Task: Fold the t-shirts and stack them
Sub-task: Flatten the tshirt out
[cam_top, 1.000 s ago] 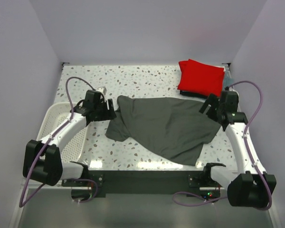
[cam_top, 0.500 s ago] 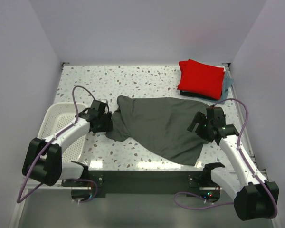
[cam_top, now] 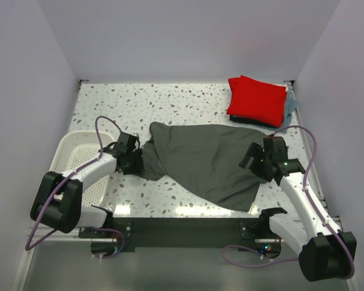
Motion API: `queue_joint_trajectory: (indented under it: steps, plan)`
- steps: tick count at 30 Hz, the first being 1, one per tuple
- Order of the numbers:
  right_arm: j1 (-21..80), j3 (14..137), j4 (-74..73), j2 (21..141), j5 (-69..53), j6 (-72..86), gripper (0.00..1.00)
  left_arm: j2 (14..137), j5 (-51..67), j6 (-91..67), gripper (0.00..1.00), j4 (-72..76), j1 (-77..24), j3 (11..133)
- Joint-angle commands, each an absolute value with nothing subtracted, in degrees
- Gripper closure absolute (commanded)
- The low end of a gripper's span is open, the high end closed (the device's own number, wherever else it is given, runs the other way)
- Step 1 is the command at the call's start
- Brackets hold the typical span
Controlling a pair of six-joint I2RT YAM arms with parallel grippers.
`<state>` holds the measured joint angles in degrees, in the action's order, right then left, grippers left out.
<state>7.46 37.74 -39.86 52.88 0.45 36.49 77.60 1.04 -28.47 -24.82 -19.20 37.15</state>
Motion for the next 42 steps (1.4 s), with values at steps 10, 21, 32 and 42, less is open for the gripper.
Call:
queue_joint_trajectory:
  steps: [10,21,32,42]
  plan:
    - [8.0,36.5,-38.9,54.0,0.1,37.3,0.15,78.0,2.8,-29.2,0.94,-22.6,-19.4,37.1]
    - [8.3,36.4,-30.5,66.6,-1.1,37.2,0.15,79.1,5.2,-28.6,1.00,-26.5,-17.5,50.5]
    - [8.3,44.8,-26.8,84.3,1.6,34.8,0.14,85.3,8.6,-26.0,1.00,-27.7,-12.6,62.4]
    - [8.3,65.5,-31.3,100.8,5.3,30.5,0.13,87.7,12.9,-25.0,1.00,-29.6,-9.8,70.7]
